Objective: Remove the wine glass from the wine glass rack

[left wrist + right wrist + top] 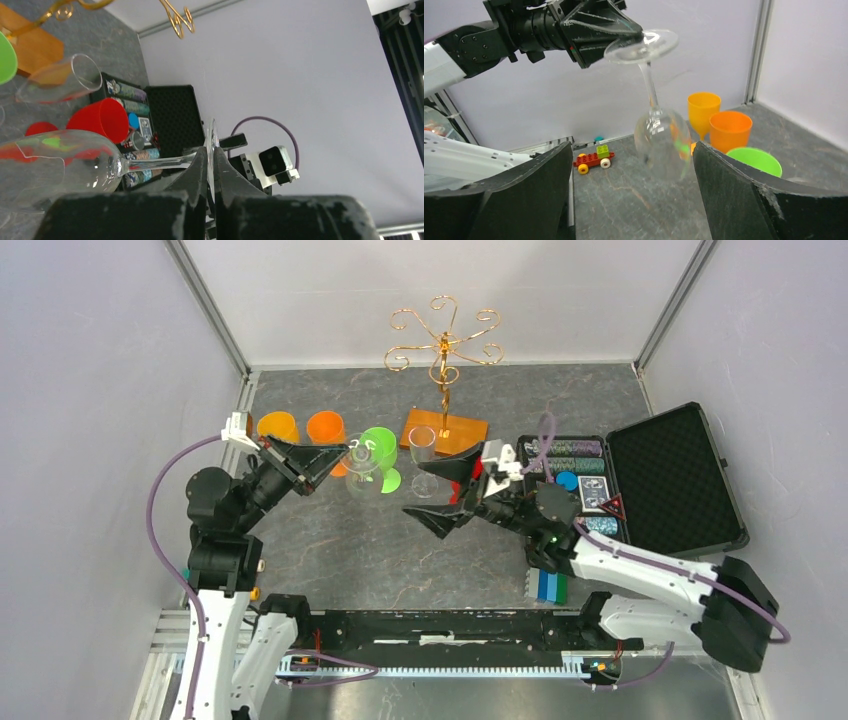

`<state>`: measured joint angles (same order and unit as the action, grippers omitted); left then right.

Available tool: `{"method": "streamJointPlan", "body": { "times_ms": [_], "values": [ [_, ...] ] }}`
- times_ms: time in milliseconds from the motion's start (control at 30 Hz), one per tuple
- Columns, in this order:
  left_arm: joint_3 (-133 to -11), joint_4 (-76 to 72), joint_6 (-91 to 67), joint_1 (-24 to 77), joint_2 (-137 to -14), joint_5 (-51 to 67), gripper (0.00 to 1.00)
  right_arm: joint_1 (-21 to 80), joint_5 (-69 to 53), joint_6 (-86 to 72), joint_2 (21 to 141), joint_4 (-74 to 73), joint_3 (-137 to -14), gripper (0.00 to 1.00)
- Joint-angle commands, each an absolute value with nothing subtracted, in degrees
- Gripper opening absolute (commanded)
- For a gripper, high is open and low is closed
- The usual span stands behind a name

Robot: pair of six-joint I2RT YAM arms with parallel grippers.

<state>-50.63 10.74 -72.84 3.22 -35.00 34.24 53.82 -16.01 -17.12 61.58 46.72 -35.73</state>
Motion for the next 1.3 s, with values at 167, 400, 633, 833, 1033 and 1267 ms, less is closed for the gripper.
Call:
{"method": "streamJointPlan", "body": {
  "times_ms": [167, 400, 633, 833, 1033, 1267],
  "values": [
    [-50.5, 5.9, -76.4, 8.6, -34.9, 40.0, 0.02, 56.9, -15.9, -5.2, 73.4, 57.6, -45.1, 0.94],
    [-51.9, 5.9, -75.9, 9.8, -36.6, 41.9, 0.02, 56.9, -19.7, -2.1, 78.9, 57.1, -50.4, 0.82],
    [-52.6, 5.9, -76.6, 9.8, -36.8, 42.1, 0.02, 56.9, -22.5, -3.7, 80.7, 55.5, -51.7, 0.52],
    [-53.7, 5.0, -77.3, 9.8, -36.8, 42.4, 0.02, 56.9, -22.9, -5.8, 81.9, 56.9, -51.9, 0.47],
    [-54.8, 4.6, -77.6, 9.8, -36.9, 42.6, 0.02, 56.9, -21.4, -7.6, 82.2, 59.9, -50.8, 0.41],
    [-54.1, 4.2, -77.9, 9.8, -36.8, 42.5, 0.06, 56.9, -16.8, -8.4, 79.7, 63.0, -48.7, 0.00]
  ]
}}
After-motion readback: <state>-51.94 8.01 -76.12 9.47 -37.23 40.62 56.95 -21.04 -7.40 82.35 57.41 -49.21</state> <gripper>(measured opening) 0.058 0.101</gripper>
